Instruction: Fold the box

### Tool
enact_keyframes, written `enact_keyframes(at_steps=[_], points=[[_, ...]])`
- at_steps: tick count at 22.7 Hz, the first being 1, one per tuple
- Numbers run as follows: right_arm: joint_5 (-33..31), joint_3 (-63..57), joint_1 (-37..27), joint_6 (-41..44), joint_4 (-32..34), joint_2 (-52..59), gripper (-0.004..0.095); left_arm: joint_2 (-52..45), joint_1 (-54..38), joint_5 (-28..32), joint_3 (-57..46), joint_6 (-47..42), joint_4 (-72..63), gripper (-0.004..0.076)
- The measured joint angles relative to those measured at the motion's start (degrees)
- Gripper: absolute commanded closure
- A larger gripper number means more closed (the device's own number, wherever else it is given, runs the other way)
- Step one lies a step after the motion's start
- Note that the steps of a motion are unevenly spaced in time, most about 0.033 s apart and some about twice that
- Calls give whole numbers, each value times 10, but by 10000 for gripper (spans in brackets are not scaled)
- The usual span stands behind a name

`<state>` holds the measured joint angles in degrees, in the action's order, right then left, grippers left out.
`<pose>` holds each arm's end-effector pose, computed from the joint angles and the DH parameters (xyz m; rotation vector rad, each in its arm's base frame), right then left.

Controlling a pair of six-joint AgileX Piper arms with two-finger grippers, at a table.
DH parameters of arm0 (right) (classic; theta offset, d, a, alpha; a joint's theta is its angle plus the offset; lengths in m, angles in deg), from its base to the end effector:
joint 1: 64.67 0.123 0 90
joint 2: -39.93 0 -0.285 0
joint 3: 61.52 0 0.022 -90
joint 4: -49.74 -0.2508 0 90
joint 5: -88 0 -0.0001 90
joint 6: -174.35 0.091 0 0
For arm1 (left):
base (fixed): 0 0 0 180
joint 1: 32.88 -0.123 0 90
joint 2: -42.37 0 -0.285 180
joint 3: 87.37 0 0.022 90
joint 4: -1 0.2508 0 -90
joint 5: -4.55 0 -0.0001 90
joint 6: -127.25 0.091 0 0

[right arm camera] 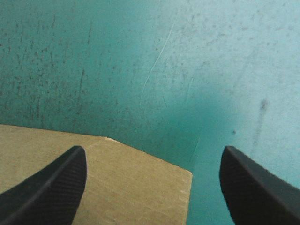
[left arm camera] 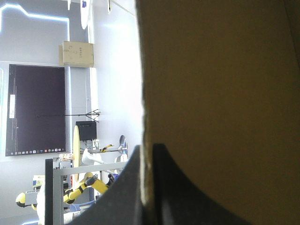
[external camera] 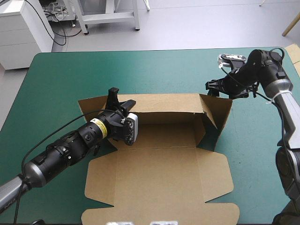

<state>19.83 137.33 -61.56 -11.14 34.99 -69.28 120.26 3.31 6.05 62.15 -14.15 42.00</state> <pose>0.3762 0.0420 0.3306 -0.1363 2.7399 0.3437 0.2187 -0.1618 0.3165 1.6180 1.0012 0.5031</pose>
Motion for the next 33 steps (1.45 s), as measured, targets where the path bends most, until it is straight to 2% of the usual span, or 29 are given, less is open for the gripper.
enact_keyframes(at_steps=[8, 13, 23, 28, 33], points=[[10, -109, 0, -37, -2, 99, 185, 0, 0, -1, 0, 0, 0, 731], [65, -198, -2, -70, -21, 155, 186, 0, 0, -2, 0, 0, 0, 731], [40, -217, -2, -81, -35, 181, 186, 0, 0, -4, 0, 1, -20, 731], [104, -295, -2, -131, -91, 261, 186, 0, 0, -8, 0, 1, -21, 731], [146, -356, -2, -179, -97, 337, 186, 0, 0, -8, 0, 1, -21, 731]])
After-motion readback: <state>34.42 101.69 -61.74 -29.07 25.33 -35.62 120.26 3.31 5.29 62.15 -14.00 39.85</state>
